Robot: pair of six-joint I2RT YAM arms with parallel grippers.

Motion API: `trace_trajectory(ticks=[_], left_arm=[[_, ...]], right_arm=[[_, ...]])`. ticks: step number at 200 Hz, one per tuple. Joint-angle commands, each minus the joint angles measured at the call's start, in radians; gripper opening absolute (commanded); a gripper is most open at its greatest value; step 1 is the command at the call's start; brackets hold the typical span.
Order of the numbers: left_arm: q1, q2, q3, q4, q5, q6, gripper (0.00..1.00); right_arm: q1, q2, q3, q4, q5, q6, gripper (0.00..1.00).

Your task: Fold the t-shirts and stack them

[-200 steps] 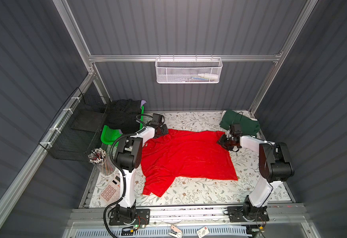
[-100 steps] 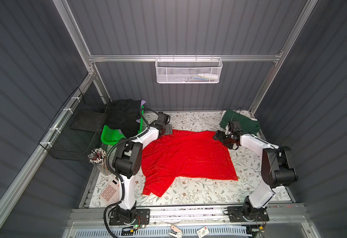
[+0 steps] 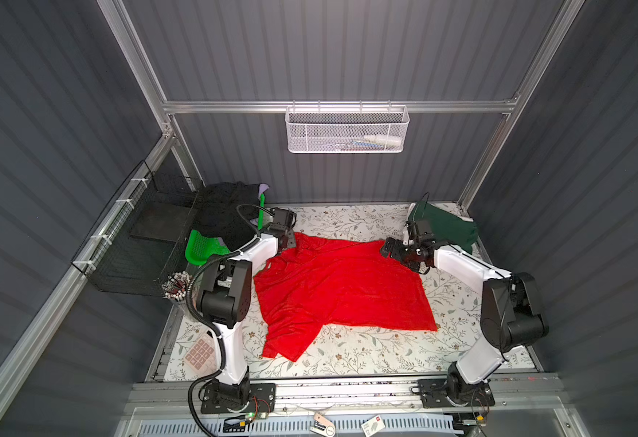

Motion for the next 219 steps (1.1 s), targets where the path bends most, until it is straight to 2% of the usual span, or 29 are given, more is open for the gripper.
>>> trace_trajectory(ticks=[1, 24, 82, 100, 153, 185, 204, 219], left_arm=[[0.018, 0.036, -0.007, -0.004, 0.071, -0.041, 0.58], [0.025, 0.061, 0.007, -0.003, 0.107, -0.059, 0.55], [0.028, 0.087, 0.009, -0.003, 0.077, -0.056, 0.53], [0.031, 0.097, 0.012, 0.01, 0.111, -0.064, 0.45], [0.038, 0.116, 0.02, 0.02, 0.137, -0.064, 0.32], [0.041, 0.109, 0.023, 0.02, 0.137, -0.061, 0.08], [0.041, 0.101, 0.027, 0.01, 0.138, -0.06, 0.06], [0.041, 0.083, 0.034, -0.011, 0.14, -0.059, 0.0]], right_arm=[[-0.002, -0.02, 0.001, -0.021, 0.017, 0.01, 0.99], [-0.003, -0.021, -0.003, -0.032, 0.028, 0.009, 0.99], [-0.006, -0.02, -0.003, -0.044, 0.036, 0.006, 0.99], [-0.008, -0.014, 0.002, -0.045, 0.032, 0.012, 0.99], [-0.014, 0.001, 0.008, -0.048, 0.032, 0.026, 0.99], [-0.016, 0.006, 0.009, -0.052, 0.035, 0.026, 0.99], [-0.017, 0.006, 0.011, -0.054, 0.038, 0.025, 0.99], [-0.018, 0.006, 0.014, -0.057, 0.039, 0.023, 0.99]])
